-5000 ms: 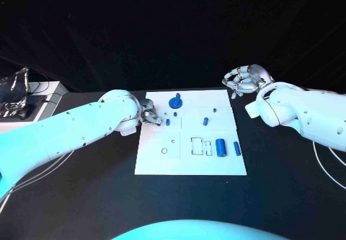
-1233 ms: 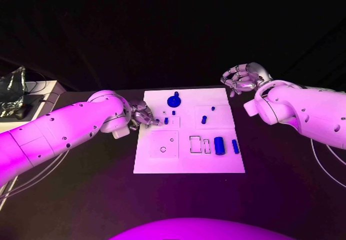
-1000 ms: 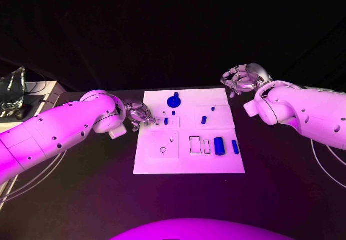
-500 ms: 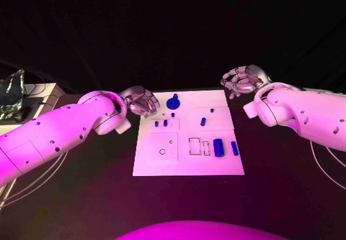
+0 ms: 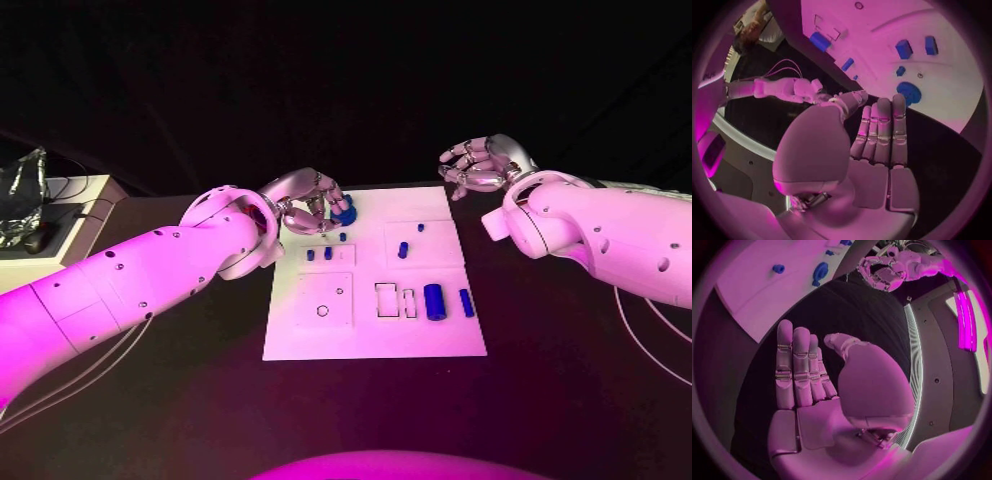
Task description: Assemble the parts on the task board
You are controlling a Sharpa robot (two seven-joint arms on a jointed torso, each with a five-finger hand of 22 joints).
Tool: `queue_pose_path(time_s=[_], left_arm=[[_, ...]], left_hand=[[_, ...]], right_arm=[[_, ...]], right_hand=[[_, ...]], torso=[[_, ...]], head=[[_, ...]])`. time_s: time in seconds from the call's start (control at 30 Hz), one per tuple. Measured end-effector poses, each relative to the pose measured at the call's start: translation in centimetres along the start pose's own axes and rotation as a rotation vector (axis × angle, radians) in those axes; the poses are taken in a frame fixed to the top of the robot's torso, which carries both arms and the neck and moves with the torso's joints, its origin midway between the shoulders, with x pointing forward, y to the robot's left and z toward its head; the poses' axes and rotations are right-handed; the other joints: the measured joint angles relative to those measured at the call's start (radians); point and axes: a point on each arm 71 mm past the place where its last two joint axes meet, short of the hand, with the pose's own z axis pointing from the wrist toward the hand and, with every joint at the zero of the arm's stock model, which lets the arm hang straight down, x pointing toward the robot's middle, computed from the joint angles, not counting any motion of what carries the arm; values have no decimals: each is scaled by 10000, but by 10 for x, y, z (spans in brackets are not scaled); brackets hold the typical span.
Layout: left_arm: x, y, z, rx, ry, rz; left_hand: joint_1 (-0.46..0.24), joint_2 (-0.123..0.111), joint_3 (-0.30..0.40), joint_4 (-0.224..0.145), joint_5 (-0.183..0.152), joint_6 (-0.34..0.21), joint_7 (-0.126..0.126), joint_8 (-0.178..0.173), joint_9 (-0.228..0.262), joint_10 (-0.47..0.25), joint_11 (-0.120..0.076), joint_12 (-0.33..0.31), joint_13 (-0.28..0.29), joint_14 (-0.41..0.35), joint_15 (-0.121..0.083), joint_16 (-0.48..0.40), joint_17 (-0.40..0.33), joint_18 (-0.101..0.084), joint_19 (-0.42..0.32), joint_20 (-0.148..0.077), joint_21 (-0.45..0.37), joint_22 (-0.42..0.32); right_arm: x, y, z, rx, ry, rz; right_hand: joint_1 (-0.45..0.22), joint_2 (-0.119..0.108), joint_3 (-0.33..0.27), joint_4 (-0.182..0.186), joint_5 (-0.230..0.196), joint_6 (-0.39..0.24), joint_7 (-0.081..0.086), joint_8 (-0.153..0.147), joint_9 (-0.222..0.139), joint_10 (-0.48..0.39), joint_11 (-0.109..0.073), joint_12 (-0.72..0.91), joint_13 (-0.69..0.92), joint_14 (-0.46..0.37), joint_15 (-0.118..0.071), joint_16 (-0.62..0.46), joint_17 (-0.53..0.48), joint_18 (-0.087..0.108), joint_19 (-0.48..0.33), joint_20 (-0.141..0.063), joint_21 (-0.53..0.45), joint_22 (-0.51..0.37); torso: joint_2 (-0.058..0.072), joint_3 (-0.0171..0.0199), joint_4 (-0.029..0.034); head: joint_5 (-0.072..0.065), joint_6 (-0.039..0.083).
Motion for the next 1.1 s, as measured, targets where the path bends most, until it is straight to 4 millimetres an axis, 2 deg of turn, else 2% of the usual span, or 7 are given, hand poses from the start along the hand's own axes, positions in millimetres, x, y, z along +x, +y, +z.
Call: queue_pose_path(time_s=[0.07,0.13,0.23,0.47,0.6,0.7,1.1], left_arm=[[7,1,3,92,125,459],[14,2,6,166,273,965],[20,3,10,225,419,1507],[28,5,16,287,675,2624],[30,4,19,313,726,2982],[31,4,21,336,733,3147],[31,4,30,204,755,3474]], left_hand=[[0,0,-12,-11,0,262,-21,-173,-78,283,-72,-42,-125,386,-75,461,184,-1,266,-79,210,107],[0,0,-11,-12,0,389,-49,-317,-126,420,-112,-108,-210,809,-118,926,605,-2,440,-127,329,160],[-109,-109,-25,2,0,418,-77,-398,-148,436,-129,-185,-268,1121,-131,1255,947,-3,534,-114,337,167],[-276,-198,-91,69,0,667,-74,-546,-147,232,-4,-720,-557,1171,-70,1489,960,-6,659,-60,337,149],[-195,-197,164,-16,0,702,-109,-1007,-234,286,85,-1433,-939,1241,0,1657,908,-5,832,12,565,303],[-193,-198,223,-29,1,702,-109,-1189,-270,348,137,-1742,-1096,1290,48,1735,926,-5,932,25,711,459],[-144,-148,354,-12,1,966,65,-1269,-269,745,98,-2090,-1198,1369,46,1907,934,-4,1061,39,972,695]], right_arm=[[0,1,0,-58,-3,-6],[1,1,0,-133,-2,-33],[1,2,0,-216,-2,-81],[1,3,0,-409,-3,-230],[1,4,0,-482,-7,-291],[2,5,0,-531,0,-322],[3,6,0,-605,-8,-386]], right_hand=[[37,-35,26,-146,-128,154,59,-138,-49,156,7,-425,-345,98,-26,-49,61,0,11,-5,0,54],[194,35,114,-344,-558,318,86,-313,-107,351,-9,-893,-719,286,-37,-49,151,0,148,-35,106,175],[194,37,167,-398,-707,341,87,-385,-130,387,-14,-1096,-884,298,-52,-49,195,1,148,-35,127,236],[193,38,176,-471,-746,470,139,-519,-168,537,4,-1317,-1085,369,-53,-49,274,1,148,-35,205,329],[193,38,176,-470,-746,520,189,-559,-178,588,1,-1381,-1140,437,-51,-49,302,1,148,-35,234,356],[193,38,176,-470,-746,537,207,-559,-178,606,1,-1381,-1141,440,-53,-48,302,0,147,-35,234,356],[192,38,175,-470,-746,537,207,-607,-178,615,10,-1433,-1174,440,-53,-48,314,0,147,-34,234,371]], torso=[[-1,-4,-1],[-1,-5,-1],[1,-6,-5],[12,-12,-9],[12,-12,4],[12,-16,5],[9,-12,0]], head=[[-7,35],[-13,88],[-32,137],[-65,224],[-79,239],[-80,246],[-57,244]])
